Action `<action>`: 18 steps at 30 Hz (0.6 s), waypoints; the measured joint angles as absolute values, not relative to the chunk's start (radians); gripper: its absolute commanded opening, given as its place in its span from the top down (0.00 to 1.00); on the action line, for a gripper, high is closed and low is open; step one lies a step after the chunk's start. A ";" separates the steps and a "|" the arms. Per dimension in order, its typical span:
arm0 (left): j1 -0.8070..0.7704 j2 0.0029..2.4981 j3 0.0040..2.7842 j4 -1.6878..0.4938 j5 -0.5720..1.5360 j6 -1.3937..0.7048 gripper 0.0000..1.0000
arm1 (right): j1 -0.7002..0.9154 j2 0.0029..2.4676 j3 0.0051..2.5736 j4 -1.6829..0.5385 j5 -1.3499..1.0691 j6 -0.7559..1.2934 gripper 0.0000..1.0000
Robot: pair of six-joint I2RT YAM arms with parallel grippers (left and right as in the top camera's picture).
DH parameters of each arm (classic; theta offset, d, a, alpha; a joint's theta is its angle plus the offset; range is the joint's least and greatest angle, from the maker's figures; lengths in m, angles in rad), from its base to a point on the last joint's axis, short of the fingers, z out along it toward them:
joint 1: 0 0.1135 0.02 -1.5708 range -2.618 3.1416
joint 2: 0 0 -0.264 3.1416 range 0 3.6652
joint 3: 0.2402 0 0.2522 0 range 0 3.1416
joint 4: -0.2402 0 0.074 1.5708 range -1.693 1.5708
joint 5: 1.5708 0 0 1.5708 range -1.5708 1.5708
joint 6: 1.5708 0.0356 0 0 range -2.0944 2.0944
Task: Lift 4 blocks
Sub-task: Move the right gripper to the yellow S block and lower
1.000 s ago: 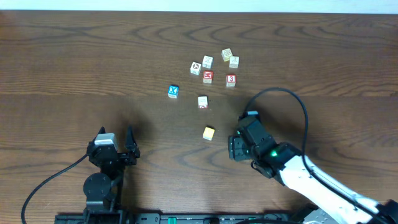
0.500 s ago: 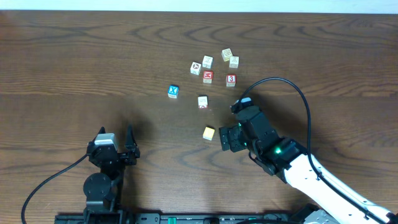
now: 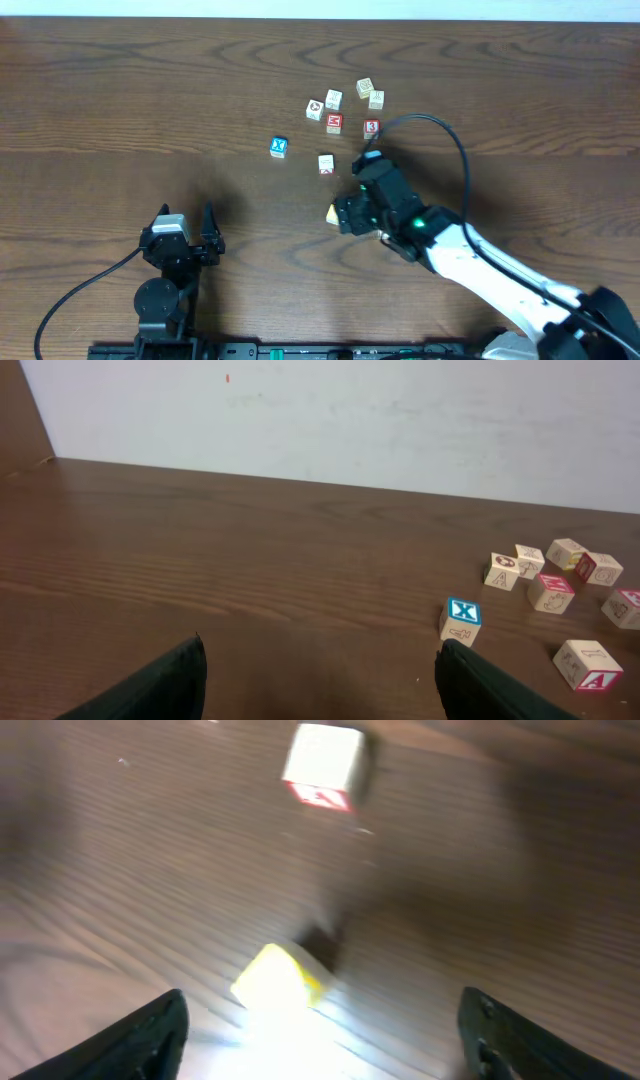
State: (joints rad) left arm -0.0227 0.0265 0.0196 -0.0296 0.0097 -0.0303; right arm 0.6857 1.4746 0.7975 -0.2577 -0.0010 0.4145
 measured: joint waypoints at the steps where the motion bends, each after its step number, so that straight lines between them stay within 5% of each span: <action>1: -0.023 0.027 0.020 -0.030 0.009 -0.030 0.26 | 0.698 1.490 0.815 -0.258 0.000 0.430 0.22; 18: -0.023 0.027 0.020 -0.030 0.009 -0.030 0.26 | 0.802 1.642 0.902 -0.307 0.136 0.873 0.36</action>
State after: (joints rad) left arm -0.0227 0.0265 0.0196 -0.0296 0.0093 -0.0303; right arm 0.8024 1.6417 0.9024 -0.3065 0.1356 0.8734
